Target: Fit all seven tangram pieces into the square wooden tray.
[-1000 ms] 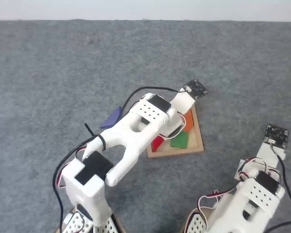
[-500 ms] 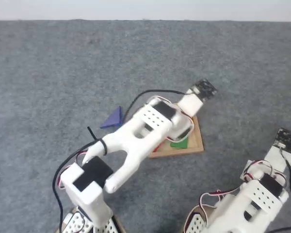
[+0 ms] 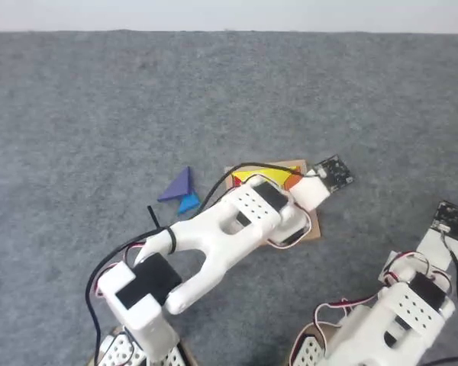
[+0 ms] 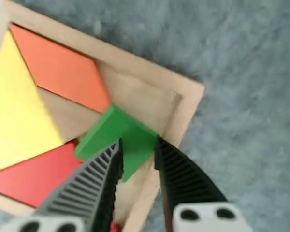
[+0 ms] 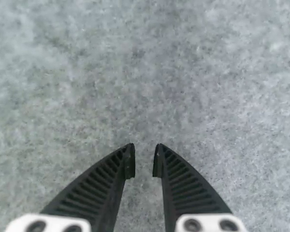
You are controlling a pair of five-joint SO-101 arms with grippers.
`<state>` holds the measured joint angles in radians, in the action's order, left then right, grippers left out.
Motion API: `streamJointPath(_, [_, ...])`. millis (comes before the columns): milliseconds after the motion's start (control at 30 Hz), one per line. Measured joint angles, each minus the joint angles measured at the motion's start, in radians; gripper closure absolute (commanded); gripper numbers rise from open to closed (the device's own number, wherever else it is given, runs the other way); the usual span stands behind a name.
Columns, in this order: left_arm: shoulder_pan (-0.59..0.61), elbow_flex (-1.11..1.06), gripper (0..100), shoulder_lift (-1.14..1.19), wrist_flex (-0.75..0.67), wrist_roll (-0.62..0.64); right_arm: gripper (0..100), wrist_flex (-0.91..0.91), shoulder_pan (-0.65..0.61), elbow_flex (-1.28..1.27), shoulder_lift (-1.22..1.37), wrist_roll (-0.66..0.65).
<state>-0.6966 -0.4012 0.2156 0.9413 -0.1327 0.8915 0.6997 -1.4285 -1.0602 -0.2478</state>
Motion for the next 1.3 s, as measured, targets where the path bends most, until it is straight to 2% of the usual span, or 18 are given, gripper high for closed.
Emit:
streamJointPath(200, [0.055, -0.025, 89, -0.006, 0.002, -0.032, 91.0, 0.000, -0.002, 0.000, 0.000, 0.000])
streamJointPath(500, [0.052, -0.028, 89, -0.009, 0.014, -0.071, 91.0, 0.000, -0.002, 0.000, 0.000, 0.000])
streamJointPath(767, [0.041, -0.081, 89, -0.262, 0.031, -0.078, 90.9, 0.000, -0.002, 0.000, 0.000, 0.000])
streamJointPath(867, [0.061, -0.095, 89, -0.322, -0.017, -0.078, 90.9, 0.000, 0.012, 0.005, 0.000, 0.000])
streamJointPath(1000, [0.097, -0.097, 89, -0.295, -0.077, -0.060, 90.9, 0.000, 0.031, 0.038, 0.000, 0.005])
streamJointPath(1133, [0.092, -0.097, 89, -0.169, -0.126, -0.057, 90.9, 0.000, 0.058, 0.066, 0.000, 0.031])
streamJointPath(1300, [0.091, -0.075, 89, -0.054, -0.129, -0.057, 90.9, 0.000, 0.060, 0.068, 0.000, 0.035])
